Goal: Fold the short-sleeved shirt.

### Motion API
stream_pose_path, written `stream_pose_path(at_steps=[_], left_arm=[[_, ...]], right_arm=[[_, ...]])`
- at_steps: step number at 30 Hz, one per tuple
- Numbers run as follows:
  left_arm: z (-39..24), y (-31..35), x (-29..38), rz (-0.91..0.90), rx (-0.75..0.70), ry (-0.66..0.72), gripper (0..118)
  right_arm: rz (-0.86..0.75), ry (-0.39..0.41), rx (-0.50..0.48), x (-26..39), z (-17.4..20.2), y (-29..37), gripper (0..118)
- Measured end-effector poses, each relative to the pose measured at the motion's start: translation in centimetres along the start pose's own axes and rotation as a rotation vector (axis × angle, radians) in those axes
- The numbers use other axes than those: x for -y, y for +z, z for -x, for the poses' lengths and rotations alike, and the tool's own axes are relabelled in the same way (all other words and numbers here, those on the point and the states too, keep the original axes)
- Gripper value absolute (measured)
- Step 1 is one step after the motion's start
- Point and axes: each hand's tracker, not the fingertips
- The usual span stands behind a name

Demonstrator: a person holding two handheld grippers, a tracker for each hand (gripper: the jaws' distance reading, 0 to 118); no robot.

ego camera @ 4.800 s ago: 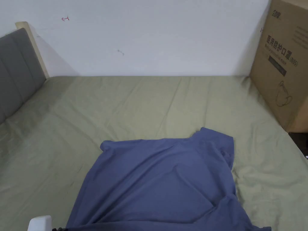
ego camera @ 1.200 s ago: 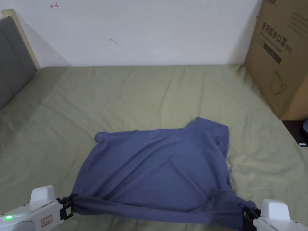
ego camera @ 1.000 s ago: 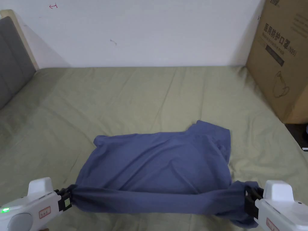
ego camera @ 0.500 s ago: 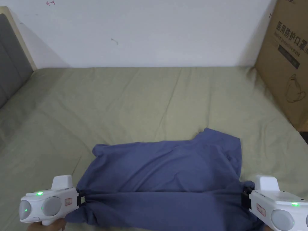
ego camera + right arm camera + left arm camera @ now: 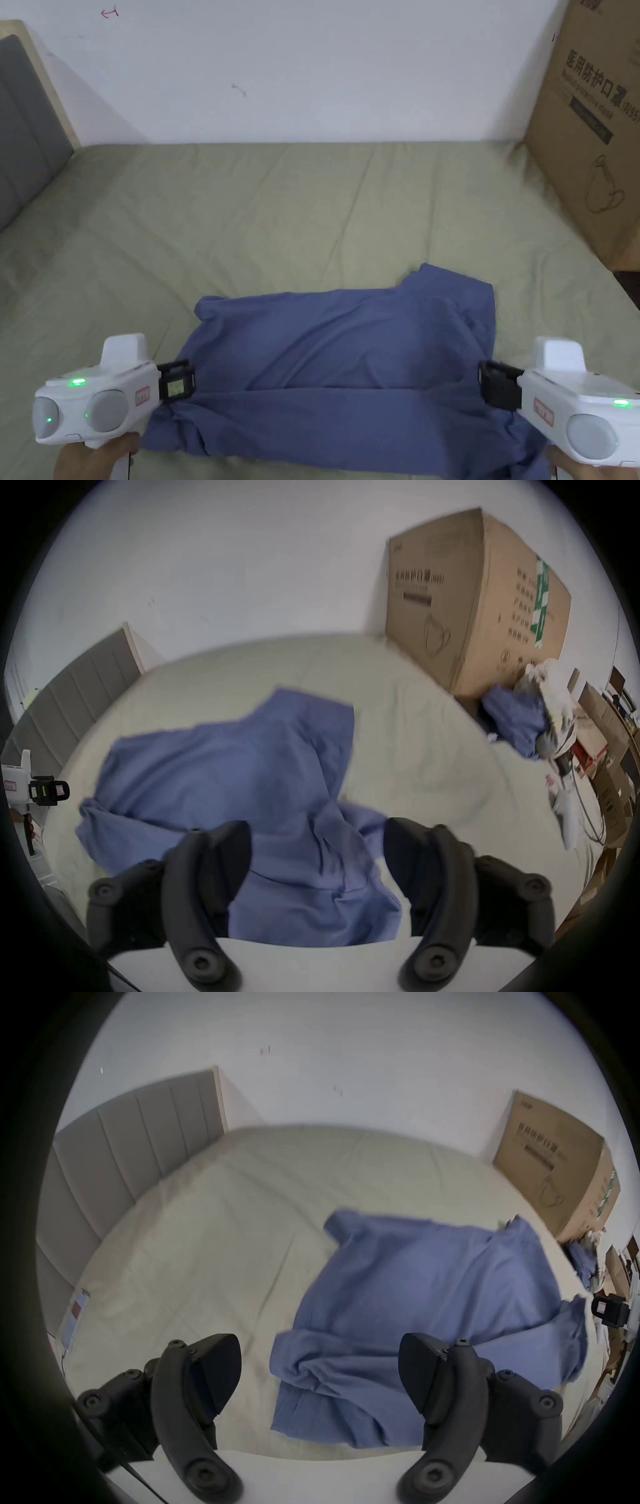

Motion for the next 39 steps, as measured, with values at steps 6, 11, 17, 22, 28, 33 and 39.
stream_pose_path(at_steps=[6, 11, 17, 22, 28, 33, 39], left_arm=[[-0.6, 8.9, -1.6, -0.255, 0.031, 0.031, 98], [-0.9, 13.1, -0.6, -0.411, 0.042, 0.047, 85], [-1.7, 15.1, 1.3, -0.485, 0.073, 0.025, 15], [-2.0, 15.1, 2.2, -0.457, 0.102, 0.007, 0], [-1.5, 13.4, 2.9, -0.356, 0.126, 0.010, 0], [-0.5, 9.6, 3.2, -0.188, 0.108, 0.003, 0], [1.5, 3.0, 3.7, 0.055, 0.058, 0.061, 23]], right_arm=[[-0.273, 0.013, 0.003, -2.3, 1.3, 9.5, 85], [-0.392, 0.034, 0.052, -2.1, 2.2, 14.4, 85], [-0.439, 0.069, 0.091, -0.8, 3.1, 16.8, 42], [-0.448, 0.074, 0.090, -0.1, 3.3, 17.1, 1], [-0.433, 0.069, 0.075, 0.1, 3.3, 16.7, 0], [-0.408, 0.056, 0.061, 0.0, 3.0, 15.7, 0], [-0.372, 0.053, 0.061, -0.1, 2.9, 14.0, 0]])
